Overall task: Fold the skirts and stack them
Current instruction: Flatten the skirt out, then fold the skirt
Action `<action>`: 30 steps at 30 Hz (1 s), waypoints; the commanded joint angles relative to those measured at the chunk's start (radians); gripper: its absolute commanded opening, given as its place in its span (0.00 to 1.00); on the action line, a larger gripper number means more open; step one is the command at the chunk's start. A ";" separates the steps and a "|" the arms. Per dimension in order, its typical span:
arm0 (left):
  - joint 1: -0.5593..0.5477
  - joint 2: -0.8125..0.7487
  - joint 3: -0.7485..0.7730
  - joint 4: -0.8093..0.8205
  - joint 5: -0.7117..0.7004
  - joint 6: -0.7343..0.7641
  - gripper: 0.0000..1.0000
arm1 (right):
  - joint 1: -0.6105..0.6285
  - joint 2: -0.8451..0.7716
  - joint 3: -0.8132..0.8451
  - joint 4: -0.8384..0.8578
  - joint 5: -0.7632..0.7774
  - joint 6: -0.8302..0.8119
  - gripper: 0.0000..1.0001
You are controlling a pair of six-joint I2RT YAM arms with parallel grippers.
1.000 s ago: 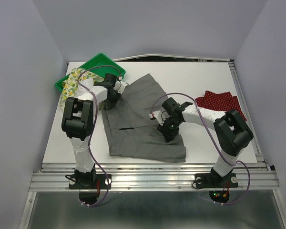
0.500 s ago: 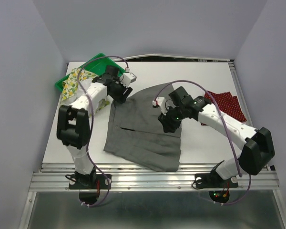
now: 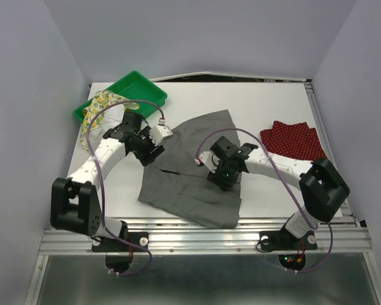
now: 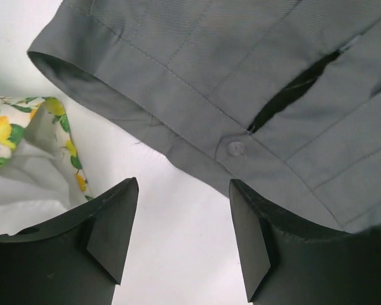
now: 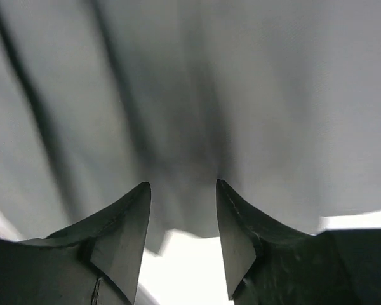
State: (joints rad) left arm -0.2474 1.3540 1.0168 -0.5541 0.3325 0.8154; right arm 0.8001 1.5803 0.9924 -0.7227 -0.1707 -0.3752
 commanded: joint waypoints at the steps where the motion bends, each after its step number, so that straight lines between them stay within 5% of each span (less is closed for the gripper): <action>1: 0.002 0.059 0.125 0.117 -0.004 -0.096 0.74 | -0.105 0.007 0.196 0.170 0.093 -0.077 0.54; 3: 0.002 0.136 0.189 0.131 0.005 -0.111 0.76 | -0.224 0.059 0.324 0.174 0.024 -0.135 0.62; 7: 0.002 0.284 0.356 0.114 0.016 -0.128 0.98 | -0.343 0.215 0.528 0.177 -0.004 -0.276 0.73; 20: 0.002 0.511 0.548 0.146 0.028 -0.188 0.99 | -0.504 0.763 1.137 0.157 -0.280 -0.521 0.95; 26: 0.002 0.542 0.551 0.137 0.014 -0.187 0.99 | -0.504 0.877 1.161 0.074 -0.342 -0.626 0.96; 29: 0.003 0.569 0.563 0.111 -0.024 -0.151 0.99 | -0.504 0.917 1.158 0.005 -0.326 -0.663 0.82; 30: 0.003 0.585 0.568 0.099 -0.029 -0.138 0.99 | -0.504 0.922 1.154 -0.013 -0.322 -0.671 0.68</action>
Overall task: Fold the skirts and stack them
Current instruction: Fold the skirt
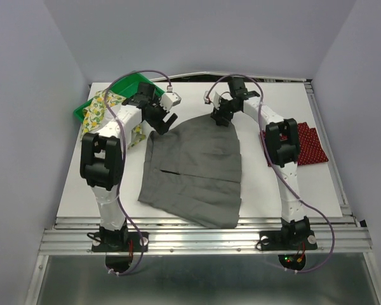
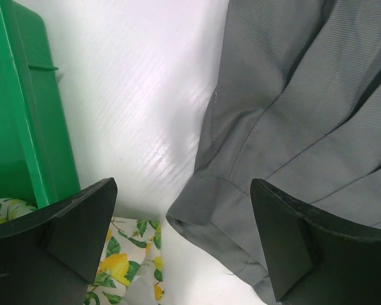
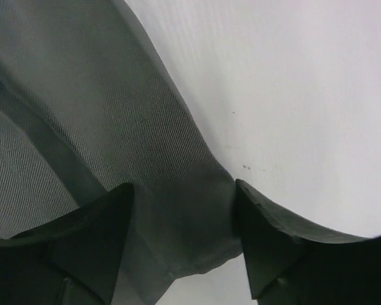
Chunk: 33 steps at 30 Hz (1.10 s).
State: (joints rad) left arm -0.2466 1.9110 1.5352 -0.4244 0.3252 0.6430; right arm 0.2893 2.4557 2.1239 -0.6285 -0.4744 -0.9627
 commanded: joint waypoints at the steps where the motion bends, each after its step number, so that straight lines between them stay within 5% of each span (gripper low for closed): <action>1: 0.001 0.037 0.055 -0.049 -0.037 0.041 0.99 | 0.007 0.046 0.015 -0.115 -0.009 -0.099 0.62; 7: 0.003 0.161 0.143 -0.096 -0.130 0.046 0.91 | 0.007 0.006 -0.016 -0.126 0.009 -0.093 0.24; 12: 0.024 0.183 0.160 -0.139 -0.112 0.041 0.46 | 0.007 -0.038 -0.022 -0.122 0.059 -0.099 0.01; 17: 0.046 0.105 0.120 -0.106 -0.045 0.038 0.00 | -0.022 -0.057 0.036 -0.068 0.120 -0.053 0.01; 23: 0.046 0.017 0.108 -0.076 0.052 0.009 0.00 | -0.055 -0.041 0.185 0.010 0.184 -0.012 0.01; 33: 0.047 -0.099 0.089 0.039 0.003 0.021 0.00 | -0.055 -0.167 0.208 0.047 0.186 0.035 0.01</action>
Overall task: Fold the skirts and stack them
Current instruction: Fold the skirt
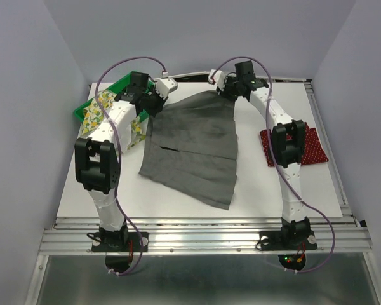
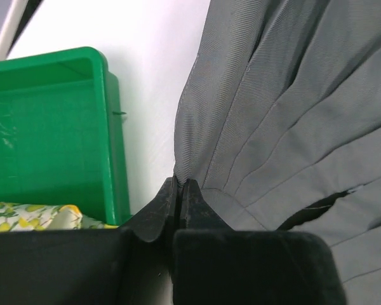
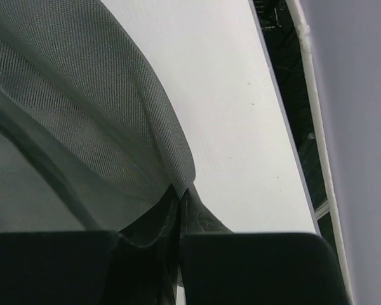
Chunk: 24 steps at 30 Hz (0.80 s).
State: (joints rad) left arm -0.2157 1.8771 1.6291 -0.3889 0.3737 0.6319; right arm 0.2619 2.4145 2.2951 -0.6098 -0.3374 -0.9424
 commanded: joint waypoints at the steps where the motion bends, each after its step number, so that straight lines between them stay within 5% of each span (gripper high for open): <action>1: 0.016 -0.073 -0.009 -0.005 -0.044 0.043 0.00 | -0.027 -0.167 0.012 0.012 0.038 0.013 0.01; 11: 0.018 -0.311 -0.287 0.045 -0.022 0.230 0.00 | 0.025 -0.529 -0.490 -0.160 -0.038 0.024 0.01; 24: 0.032 -0.660 -0.737 -0.047 0.019 0.564 0.00 | 0.345 -0.857 -1.006 -0.119 0.026 0.284 0.01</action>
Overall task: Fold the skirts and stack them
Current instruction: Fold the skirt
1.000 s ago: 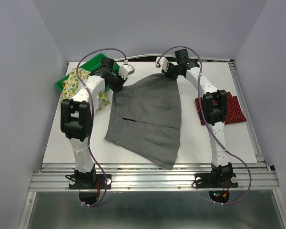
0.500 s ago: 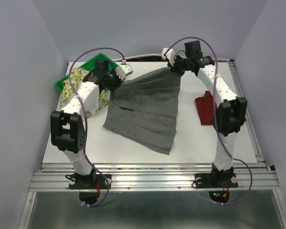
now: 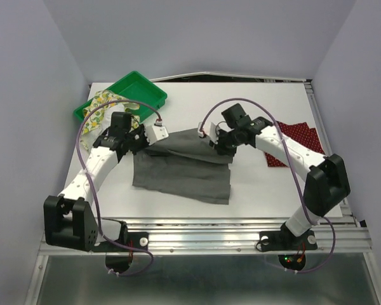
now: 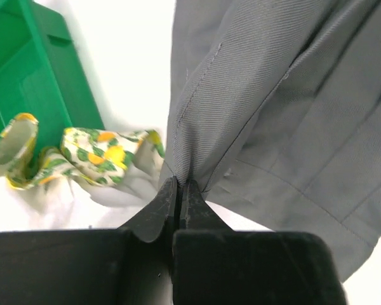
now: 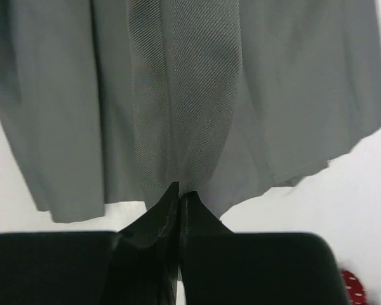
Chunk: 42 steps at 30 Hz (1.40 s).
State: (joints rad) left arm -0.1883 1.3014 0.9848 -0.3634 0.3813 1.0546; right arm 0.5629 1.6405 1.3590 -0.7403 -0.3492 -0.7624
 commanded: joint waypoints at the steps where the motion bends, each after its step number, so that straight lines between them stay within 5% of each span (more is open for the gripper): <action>1: 0.004 -0.118 -0.124 -0.091 0.017 0.157 0.00 | 0.057 -0.091 -0.101 0.045 0.047 0.121 0.01; 6: -0.020 -0.128 -0.343 -0.097 -0.054 0.197 0.00 | 0.114 -0.039 -0.253 0.148 0.052 0.227 0.01; 12: -0.028 0.011 -0.351 -0.060 -0.102 0.134 0.00 | 0.114 0.094 -0.313 0.265 0.113 0.267 0.01; 23: -0.042 0.294 0.000 -0.074 -0.035 -0.120 0.00 | -0.156 0.220 -0.088 0.280 0.173 0.183 0.01; 33: -0.045 0.271 0.339 -0.242 -0.015 -0.202 0.00 | -0.166 0.118 0.167 0.056 0.133 0.098 0.01; 37: -0.075 0.139 0.248 -0.315 -0.021 -0.151 0.00 | -0.166 0.010 0.083 -0.008 0.121 0.061 0.01; 42: -0.144 0.041 -0.003 -0.304 -0.068 -0.102 0.00 | -0.130 -0.103 -0.242 0.062 0.133 0.052 0.01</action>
State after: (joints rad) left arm -0.2977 1.3819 1.1149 -0.5716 0.3801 0.9123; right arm 0.4145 1.5707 1.2980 -0.6273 -0.2619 -0.6796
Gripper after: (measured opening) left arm 0.048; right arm 0.022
